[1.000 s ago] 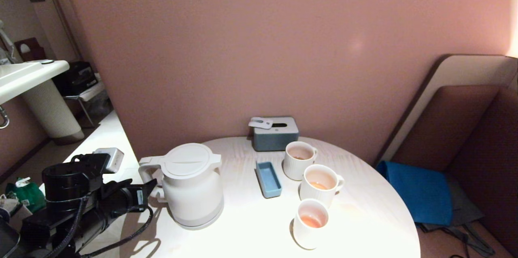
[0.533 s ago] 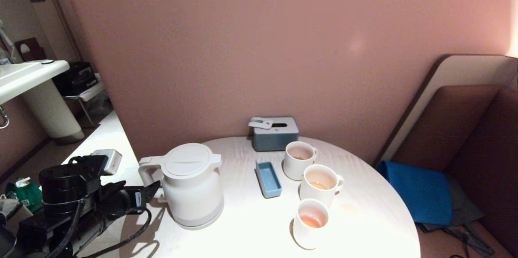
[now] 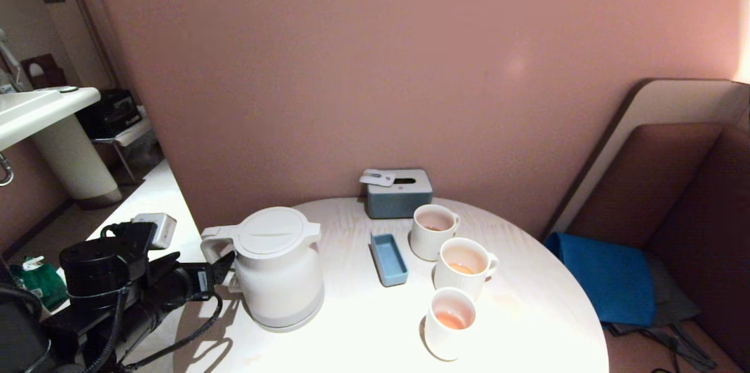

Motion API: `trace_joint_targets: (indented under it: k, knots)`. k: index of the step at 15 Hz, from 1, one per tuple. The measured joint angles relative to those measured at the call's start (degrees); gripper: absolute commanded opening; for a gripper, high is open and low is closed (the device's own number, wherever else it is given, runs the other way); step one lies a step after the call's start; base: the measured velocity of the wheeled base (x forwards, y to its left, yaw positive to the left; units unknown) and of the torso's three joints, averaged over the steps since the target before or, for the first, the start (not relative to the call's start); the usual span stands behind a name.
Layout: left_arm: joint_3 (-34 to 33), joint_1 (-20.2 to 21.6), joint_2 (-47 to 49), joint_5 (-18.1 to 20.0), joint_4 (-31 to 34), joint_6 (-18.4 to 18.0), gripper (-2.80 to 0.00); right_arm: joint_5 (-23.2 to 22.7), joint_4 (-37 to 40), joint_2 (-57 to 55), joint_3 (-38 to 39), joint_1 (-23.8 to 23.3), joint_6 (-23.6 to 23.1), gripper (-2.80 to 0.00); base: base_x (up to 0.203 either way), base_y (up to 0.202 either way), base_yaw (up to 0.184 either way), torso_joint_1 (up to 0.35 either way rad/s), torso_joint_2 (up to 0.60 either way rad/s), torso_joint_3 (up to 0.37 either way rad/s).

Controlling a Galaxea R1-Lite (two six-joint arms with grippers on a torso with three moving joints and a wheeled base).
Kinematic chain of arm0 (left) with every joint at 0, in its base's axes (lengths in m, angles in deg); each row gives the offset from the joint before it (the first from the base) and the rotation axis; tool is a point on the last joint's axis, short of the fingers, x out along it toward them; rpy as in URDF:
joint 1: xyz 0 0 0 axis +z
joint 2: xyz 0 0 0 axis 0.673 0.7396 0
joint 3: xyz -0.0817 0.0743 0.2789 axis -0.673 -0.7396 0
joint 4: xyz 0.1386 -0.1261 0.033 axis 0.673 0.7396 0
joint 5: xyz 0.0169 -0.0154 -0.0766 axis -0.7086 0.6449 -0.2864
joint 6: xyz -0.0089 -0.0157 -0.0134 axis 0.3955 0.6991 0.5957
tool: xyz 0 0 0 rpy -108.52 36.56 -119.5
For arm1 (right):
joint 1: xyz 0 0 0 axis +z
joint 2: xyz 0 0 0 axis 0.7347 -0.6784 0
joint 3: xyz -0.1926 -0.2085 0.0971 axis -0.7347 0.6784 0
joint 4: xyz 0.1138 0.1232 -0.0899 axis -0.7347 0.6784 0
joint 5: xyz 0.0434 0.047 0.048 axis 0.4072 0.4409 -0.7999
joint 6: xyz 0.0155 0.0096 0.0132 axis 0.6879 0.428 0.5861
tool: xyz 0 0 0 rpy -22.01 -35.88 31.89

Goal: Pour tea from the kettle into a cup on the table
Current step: Pick up the kettle

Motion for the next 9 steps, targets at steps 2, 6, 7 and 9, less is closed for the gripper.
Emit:
trace_joint_targets:
  k: [2, 6, 7, 9]
  knots:
    - [-0.3, 0.1, 2.1, 0.0, -3.1, -0.7, 0.00, 0.0, 0.0, 0.0, 0.0, 0.0, 0.0, -2.80, 0.000, 0.000, 0.000, 0.000, 0.00, 0.000]
    - [-1.3, 0.2, 5.1, 0.0, -9.1, -0.4, 0.00, 0.0, 0.0, 0.0, 0.0, 0.0, 0.0, -2.80, 0.000, 0.000, 0.000, 0.000, 0.00, 0.000]
    - [-1.7, 0.3, 5.8, 0.0, -9.1, -0.5, 0.00, 0.0, 0.0, 0.0, 0.0, 0.0, 0.0, -2.80, 0.000, 0.000, 0.000, 0.000, 0.00, 0.000]
    - [-2.0, 0.3, 6.8, 0.2, -9.1, -0.4, 0.00, 0.0, 0.0, 0.0, 0.0, 0.0, 0.0, -2.80, 0.000, 0.000, 0.000, 0.000, 0.00, 0.000]
